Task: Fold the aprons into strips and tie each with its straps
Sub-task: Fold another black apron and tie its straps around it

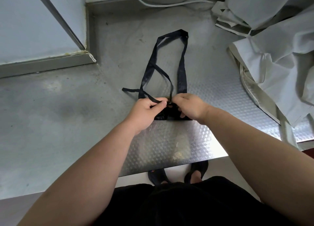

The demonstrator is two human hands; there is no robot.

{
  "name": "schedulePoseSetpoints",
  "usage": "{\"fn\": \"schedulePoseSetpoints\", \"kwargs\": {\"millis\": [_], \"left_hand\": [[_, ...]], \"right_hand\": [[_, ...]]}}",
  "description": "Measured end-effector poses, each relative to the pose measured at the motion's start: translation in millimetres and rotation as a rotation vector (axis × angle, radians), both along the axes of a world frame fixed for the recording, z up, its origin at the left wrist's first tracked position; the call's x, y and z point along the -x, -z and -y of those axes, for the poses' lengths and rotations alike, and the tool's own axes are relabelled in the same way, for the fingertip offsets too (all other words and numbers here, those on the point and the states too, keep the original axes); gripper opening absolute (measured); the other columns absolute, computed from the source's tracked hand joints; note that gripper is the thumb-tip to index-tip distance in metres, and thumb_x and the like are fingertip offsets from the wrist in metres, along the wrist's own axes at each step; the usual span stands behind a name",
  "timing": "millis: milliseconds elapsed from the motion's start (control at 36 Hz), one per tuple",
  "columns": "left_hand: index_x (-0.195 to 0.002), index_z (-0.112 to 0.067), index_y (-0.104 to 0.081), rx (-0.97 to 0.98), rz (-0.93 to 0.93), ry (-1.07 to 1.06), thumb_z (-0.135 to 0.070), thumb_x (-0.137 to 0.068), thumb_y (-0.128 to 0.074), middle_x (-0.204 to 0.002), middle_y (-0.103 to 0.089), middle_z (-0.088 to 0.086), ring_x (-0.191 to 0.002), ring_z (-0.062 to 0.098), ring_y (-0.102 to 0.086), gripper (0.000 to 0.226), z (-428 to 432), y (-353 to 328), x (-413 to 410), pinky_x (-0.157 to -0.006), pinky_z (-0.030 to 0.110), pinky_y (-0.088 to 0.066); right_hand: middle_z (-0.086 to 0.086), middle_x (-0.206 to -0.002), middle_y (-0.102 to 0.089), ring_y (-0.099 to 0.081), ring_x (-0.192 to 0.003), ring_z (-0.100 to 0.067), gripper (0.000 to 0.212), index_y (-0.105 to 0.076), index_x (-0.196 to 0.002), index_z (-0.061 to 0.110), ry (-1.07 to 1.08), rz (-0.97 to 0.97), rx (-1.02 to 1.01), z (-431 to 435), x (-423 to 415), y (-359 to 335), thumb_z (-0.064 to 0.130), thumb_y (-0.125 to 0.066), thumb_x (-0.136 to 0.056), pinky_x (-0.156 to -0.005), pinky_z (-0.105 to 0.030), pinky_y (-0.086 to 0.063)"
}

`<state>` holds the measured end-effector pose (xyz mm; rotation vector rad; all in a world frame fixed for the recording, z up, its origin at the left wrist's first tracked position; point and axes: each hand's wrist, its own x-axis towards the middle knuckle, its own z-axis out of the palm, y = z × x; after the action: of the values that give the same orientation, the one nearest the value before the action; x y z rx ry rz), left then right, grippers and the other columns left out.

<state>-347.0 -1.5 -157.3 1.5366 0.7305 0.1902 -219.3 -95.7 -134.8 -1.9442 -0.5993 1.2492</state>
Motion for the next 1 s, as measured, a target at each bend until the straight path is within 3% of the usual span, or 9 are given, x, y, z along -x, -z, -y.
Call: {"fn": "schedulePoseSetpoints", "kwargs": {"millis": [222,333,389,444,611,694,750,833,1000], "left_hand": [[-0.097,-0.031,-0.067,0.089,-0.037,0.117,-0.011,-0.093,-0.056,-0.092,-0.069,-0.017,-0.091,-0.007,-0.062,0.023,-10.2,-4.1,3.6,-0.095,0.014,-0.043],[-0.094,-0.030,-0.069,0.083,-0.037,0.131,-0.012,-0.093,-0.055,-0.096,-0.068,-0.020,-0.098,-0.006,-0.060,0.023,-10.0,-5.3,3.1,-0.096,0.011,-0.040],[-0.090,-0.032,-0.070,0.097,-0.044,0.095,-0.014,-0.094,-0.054,-0.094,-0.069,-0.018,-0.094,-0.005,-0.061,0.025,-10.1,-5.6,2.7,-0.095,0.013,-0.041],[-0.085,-0.034,-0.071,0.093,-0.040,0.051,-0.014,-0.094,-0.056,-0.087,-0.071,-0.017,-0.089,-0.005,-0.062,0.027,-10.8,-4.5,2.4,-0.095,0.016,-0.043],[-0.086,-0.022,-0.072,0.211,0.014,-0.044,-0.008,-0.090,-0.060,-0.085,-0.072,-0.017,-0.088,-0.005,-0.063,0.019,-8.2,-5.9,1.3,-0.088,0.011,-0.046],[-0.084,-0.024,-0.073,0.245,0.021,-0.079,-0.009,-0.088,-0.062,-0.086,-0.072,-0.016,-0.089,-0.005,-0.063,0.019,-9.8,-5.0,2.0,-0.086,0.011,-0.046],[-0.080,-0.027,-0.074,0.242,0.021,-0.078,-0.010,-0.088,-0.063,-0.088,-0.073,-0.015,-0.093,-0.002,-0.063,0.022,-9.4,-4.2,2.3,-0.092,0.016,-0.045],[-0.079,-0.029,-0.075,0.236,0.018,-0.065,-0.010,-0.088,-0.063,-0.089,-0.073,-0.013,-0.096,0.001,-0.064,0.024,-7.5,-3.1,3.1,-0.099,0.021,-0.042],[-0.089,-0.019,-0.070,0.272,0.042,-0.095,-0.003,-0.087,-0.061,-0.082,-0.072,-0.014,-0.084,-0.002,-0.065,0.018,-7.5,-3.1,3.6,-0.090,0.014,-0.048]], "right_hand": [[0.006,-0.072,-0.058,-0.054,-0.066,-0.012,0.038,-0.060,-0.068,0.015,0.001,0.026,0.025,-4.4,-2.2,1.9,0.050,-0.061,-0.084,-0.055,-0.017,-0.047],[0.005,-0.068,-0.055,-0.053,-0.062,-0.006,0.031,-0.054,-0.064,0.018,-0.109,0.002,0.028,-0.6,-5.8,-0.1,0.037,-0.074,-0.078,-0.047,-0.008,-0.041],[0.008,-0.064,-0.054,-0.050,-0.059,-0.003,0.026,-0.055,-0.064,0.022,-0.179,0.103,0.047,0.4,-5.7,0.1,0.027,-0.076,-0.078,-0.048,-0.005,-0.038],[0.008,-0.062,-0.053,-0.048,-0.058,-0.005,0.026,-0.056,-0.063,0.023,-0.199,0.196,0.037,-0.2,-3.6,3.3,0.026,-0.075,-0.080,-0.053,-0.011,-0.039],[0.002,-0.060,-0.050,-0.050,-0.061,-0.014,0.037,-0.049,-0.056,0.019,-0.146,0.202,0.069,-4.3,-0.4,7.5,0.035,-0.064,-0.087,-0.067,-0.032,-0.047],[-0.001,-0.071,-0.055,-0.054,-0.074,-0.016,0.034,-0.054,-0.061,0.018,-0.160,0.144,0.095,-4.0,0.0,3.3,0.038,-0.062,-0.088,-0.081,-0.036,-0.050],[0.001,-0.083,-0.062,-0.058,-0.088,-0.015,0.025,-0.063,-0.067,0.020,-0.179,0.069,0.101,-3.8,0.1,-1.8,0.036,-0.063,-0.087,-0.085,-0.030,-0.049],[0.007,-0.103,-0.063,-0.055,-0.096,-0.008,0.013,-0.070,-0.082,0.023,-0.198,-0.036,0.107,-5.1,0.2,-11.8,0.030,-0.060,-0.087,-0.075,-0.017,-0.044],[0.012,-0.077,-0.050,-0.043,-0.071,-0.002,0.020,-0.055,-0.075,0.023,0.005,-0.195,0.109,-8.8,7.6,-11.0,0.025,-0.047,-0.093,-0.068,-0.021,-0.034]]}}
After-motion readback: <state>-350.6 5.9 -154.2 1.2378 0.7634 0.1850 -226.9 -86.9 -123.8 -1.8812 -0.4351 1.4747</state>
